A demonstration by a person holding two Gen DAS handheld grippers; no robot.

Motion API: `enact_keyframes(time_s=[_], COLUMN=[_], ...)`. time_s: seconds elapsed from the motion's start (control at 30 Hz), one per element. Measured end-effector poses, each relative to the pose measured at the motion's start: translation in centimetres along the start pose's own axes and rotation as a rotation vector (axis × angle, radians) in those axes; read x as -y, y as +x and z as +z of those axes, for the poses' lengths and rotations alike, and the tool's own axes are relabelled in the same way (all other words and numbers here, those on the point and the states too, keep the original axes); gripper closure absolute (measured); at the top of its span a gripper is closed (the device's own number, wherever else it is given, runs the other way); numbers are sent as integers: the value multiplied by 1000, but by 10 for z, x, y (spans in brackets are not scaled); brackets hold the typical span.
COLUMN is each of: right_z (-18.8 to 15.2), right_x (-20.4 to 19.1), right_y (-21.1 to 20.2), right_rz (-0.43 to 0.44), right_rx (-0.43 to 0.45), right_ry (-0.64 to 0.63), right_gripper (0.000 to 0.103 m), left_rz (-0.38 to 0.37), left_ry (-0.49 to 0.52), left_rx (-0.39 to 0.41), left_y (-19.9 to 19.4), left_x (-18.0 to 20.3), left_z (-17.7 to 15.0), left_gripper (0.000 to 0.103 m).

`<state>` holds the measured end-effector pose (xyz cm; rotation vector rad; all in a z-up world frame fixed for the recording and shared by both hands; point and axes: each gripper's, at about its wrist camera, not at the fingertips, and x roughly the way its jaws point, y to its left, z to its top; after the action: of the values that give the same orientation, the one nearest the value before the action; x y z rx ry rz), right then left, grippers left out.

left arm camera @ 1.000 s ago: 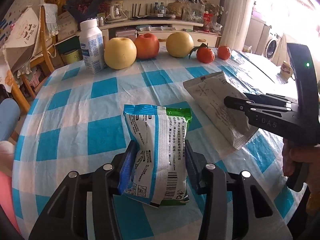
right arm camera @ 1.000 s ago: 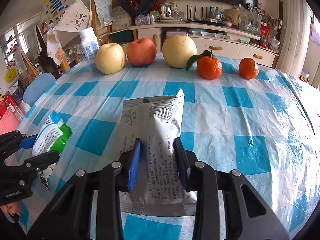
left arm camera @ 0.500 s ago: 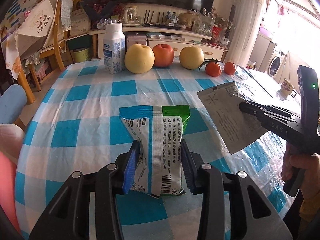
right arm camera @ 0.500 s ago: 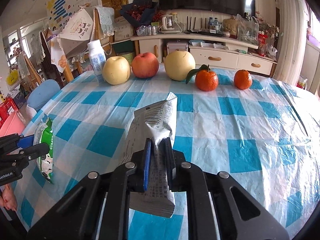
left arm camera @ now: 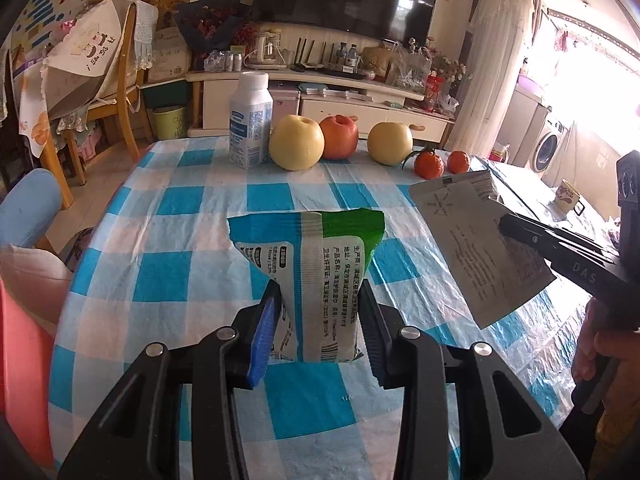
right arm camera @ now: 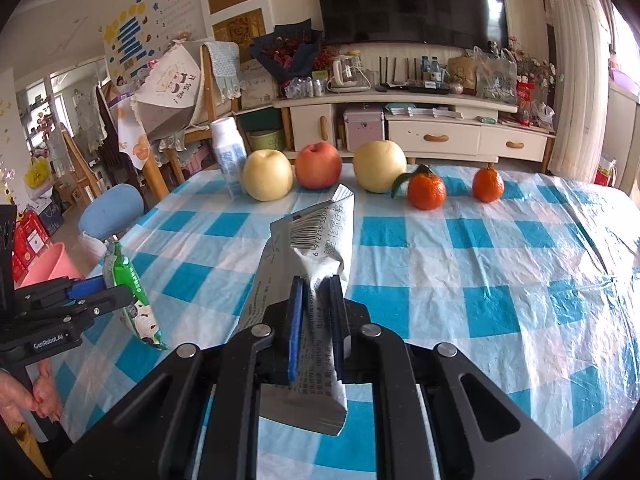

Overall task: Collect trash
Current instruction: 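Lift both held packets and carry them over the pink bucket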

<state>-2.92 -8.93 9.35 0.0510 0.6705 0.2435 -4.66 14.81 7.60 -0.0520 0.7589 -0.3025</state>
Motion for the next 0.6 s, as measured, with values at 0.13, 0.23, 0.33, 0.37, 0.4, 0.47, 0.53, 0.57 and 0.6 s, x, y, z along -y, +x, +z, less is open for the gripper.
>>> enact_keyframes(time_s=[0.13, 0.23, 0.33, 0.37, 0.4, 0.47, 0.53, 0.57, 0.6], right_z=[5, 8, 11, 12, 13, 16, 19, 21, 23], right_x=[-24, -40, -61, -66, -71, -85, -98, -105, -113], right_y=[-3, -4, -4, -4, -4, -3, -3, -3, -2], right_rz=[16, 32, 52, 58, 65, 80, 92, 101, 109], right_rx=[9, 11, 12, 13, 13, 15, 17, 18, 18], right_ry=[-31, -49, -75, -81, -87, -103, -116, -123, -131], right_gripper=[89, 89, 89, 89, 89, 89, 89, 89, 89], left_rz=[3, 19, 39, 49, 64, 87, 108, 121, 129], left_ry=[-30, -52, -74, -79, -88, -101, -118, -127, -134], left_rx=[28, 52, 69, 76, 85, 97, 109, 116, 122], left_y=[-13, -25, -34, -37, -41, -48, -55, -59, -62], left_x=[-18, -32, -46, -51, -59, -70, -81, -87, -92], left_z=[4, 7, 9, 10, 11, 12, 12, 12, 12], left_gripper=[63, 63, 63, 63, 63, 63, 63, 63, 63])
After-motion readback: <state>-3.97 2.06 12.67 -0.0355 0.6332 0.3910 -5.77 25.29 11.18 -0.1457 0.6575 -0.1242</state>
